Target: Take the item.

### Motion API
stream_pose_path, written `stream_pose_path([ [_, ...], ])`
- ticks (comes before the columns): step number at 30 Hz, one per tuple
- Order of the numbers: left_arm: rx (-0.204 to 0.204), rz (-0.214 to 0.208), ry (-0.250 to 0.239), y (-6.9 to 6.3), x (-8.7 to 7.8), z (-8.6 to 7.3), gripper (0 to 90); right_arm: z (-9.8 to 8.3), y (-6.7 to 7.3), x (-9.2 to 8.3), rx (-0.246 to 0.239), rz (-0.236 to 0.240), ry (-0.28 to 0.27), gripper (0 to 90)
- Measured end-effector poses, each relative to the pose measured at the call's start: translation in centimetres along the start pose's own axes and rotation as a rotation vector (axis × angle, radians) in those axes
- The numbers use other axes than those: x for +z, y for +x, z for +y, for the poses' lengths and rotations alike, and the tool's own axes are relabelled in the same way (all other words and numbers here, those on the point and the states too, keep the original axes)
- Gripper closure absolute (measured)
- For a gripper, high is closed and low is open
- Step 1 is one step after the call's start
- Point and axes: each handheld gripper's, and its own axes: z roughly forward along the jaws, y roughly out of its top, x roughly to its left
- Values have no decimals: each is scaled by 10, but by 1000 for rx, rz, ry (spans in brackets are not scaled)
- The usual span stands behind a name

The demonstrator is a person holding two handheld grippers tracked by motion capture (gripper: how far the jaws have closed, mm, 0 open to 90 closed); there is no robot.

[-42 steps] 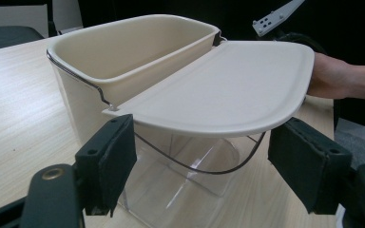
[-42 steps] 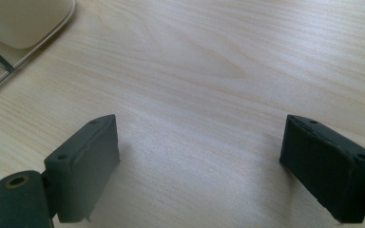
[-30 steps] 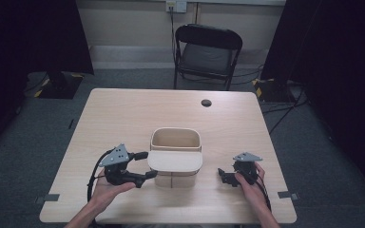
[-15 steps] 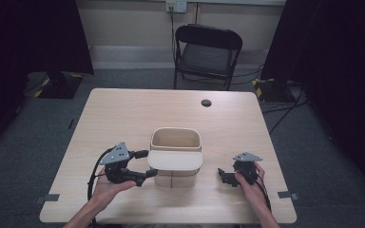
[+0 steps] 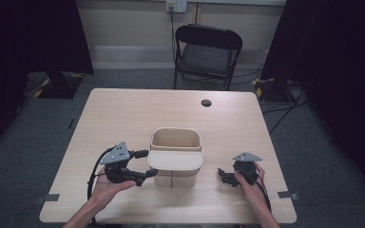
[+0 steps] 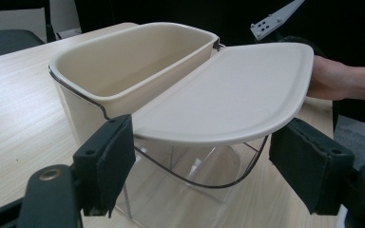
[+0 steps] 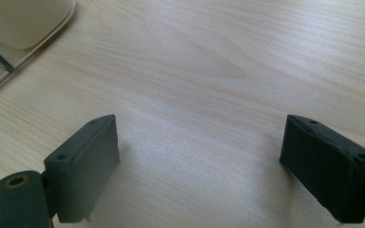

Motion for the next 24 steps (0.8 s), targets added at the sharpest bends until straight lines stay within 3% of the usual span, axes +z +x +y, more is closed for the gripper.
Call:
stream_pose_path([
  [24, 18, -7, 4, 1, -2, 12, 257, 0, 0, 0, 0, -1, 1, 117],
])
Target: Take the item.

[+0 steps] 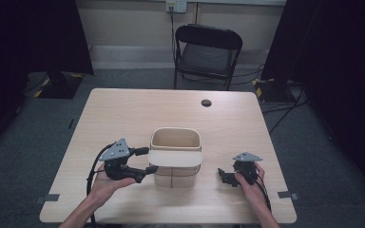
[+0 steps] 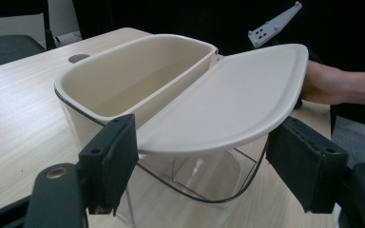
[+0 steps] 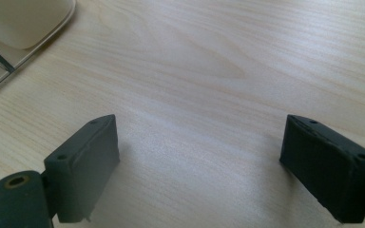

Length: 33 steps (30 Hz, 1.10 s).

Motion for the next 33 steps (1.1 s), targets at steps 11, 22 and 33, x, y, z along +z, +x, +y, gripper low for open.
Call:
stream_pose_path([
  [11, -10, -8, -14, 1, -1, 2, 261, 0, 0, 0, 1, 0, 0, 117],
  [22, -7, -48, -18, -3, 5, 8, 296, 0, 0, 0, 0, 1, 0, 118],
  [33, -26, -61, -20, -2, 6, 10, 312, 0, 0, 0, 1, 1, 0, 118],
])
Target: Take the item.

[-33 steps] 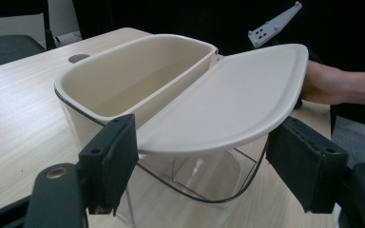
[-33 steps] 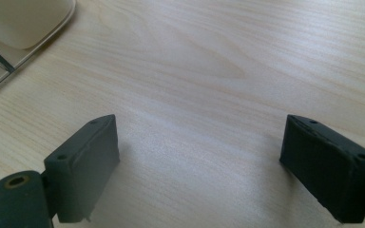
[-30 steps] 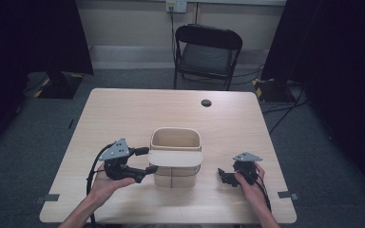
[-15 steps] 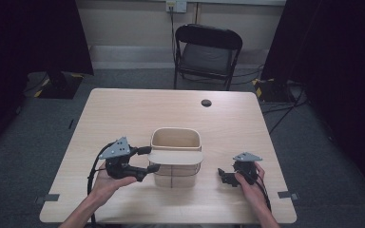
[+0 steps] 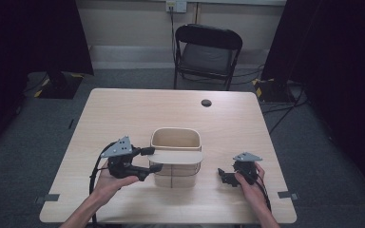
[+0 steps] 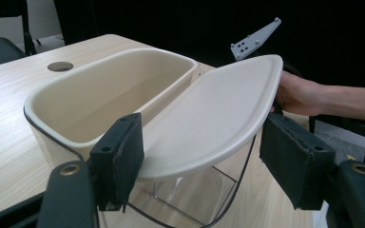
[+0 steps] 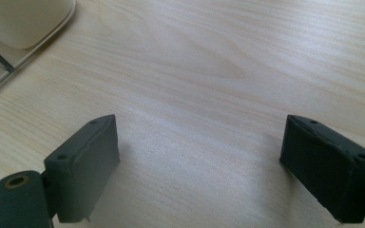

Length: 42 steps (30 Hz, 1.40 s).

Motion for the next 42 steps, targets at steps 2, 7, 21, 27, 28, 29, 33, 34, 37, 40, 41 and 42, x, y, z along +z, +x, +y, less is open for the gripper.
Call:
stream_pose_path([
  [2, 0, -3, 1, 1, 0, 0, 312, 0, 0, 0, 1, 0, 0, 118],
  [7, -16, -12, 2, 3, 4, 1, 324, 0, 0, 0, 1, -1, 0, 118],
  [21, -6, -37, -6, 3, 6, 8, 402, 0, 0, 0, 0, -1, 0, 118],
  [27, -22, -56, -10, 8, 6, 11, 435, 0, 0, 0, -1, -1, 0, 118],
  [28, -22, -56, -10, 8, 6, 11, 439, 0, 0, 0, 0, -1, 0, 118],
  [29, -28, -60, -13, 8, 6, 11, 442, 0, 0, 0, 0, -1, -1, 118],
  [33, -25, -63, -10, 10, 6, 12, 451, 0, 0, 0, 0, -1, 0, 118],
  [34, -24, -66, -12, 11, 5, 12, 457, 0, 0, 0, 0, 0, 0, 118],
  [37, -22, -67, -9, 12, 4, 14, 477, 0, 0, 0, -1, -1, -1, 118],
  [40, -23, -71, -16, 14, 5, 15, 490, 0, 0, 0, -1, -1, -1, 118],
  [41, -23, -70, -13, 15, 5, 16, 495, 0, 0, 0, -1, -1, -1, 117],
  [42, -24, -69, -11, 15, 5, 16, 499, 0, 0, 0, 1, -1, 0, 117],
])
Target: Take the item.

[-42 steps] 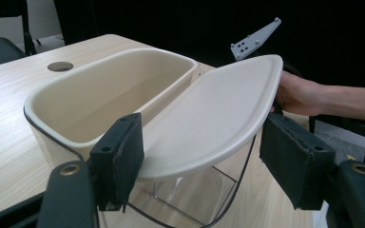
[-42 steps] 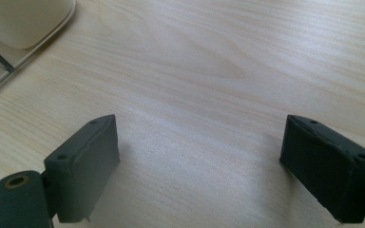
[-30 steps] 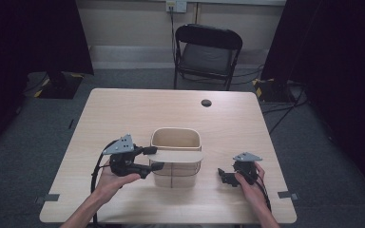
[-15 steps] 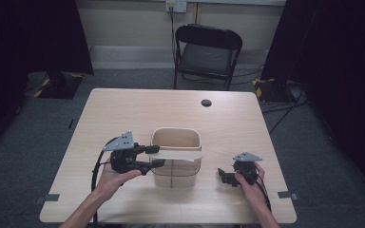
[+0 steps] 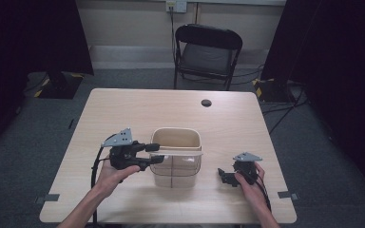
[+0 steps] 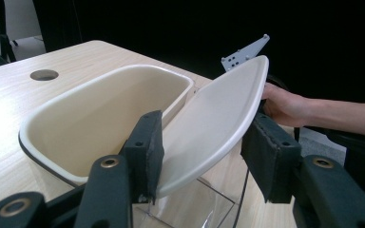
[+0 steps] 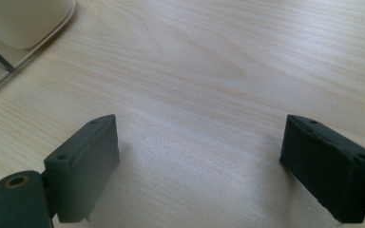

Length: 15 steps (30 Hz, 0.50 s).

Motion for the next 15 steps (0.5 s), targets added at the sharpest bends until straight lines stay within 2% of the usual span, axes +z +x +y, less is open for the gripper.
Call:
stream_pose_path([
  [15, 0, -19, 1, 6, 0, 4, 551, 0, 0, 0, 0, 0, 0, 117],
])
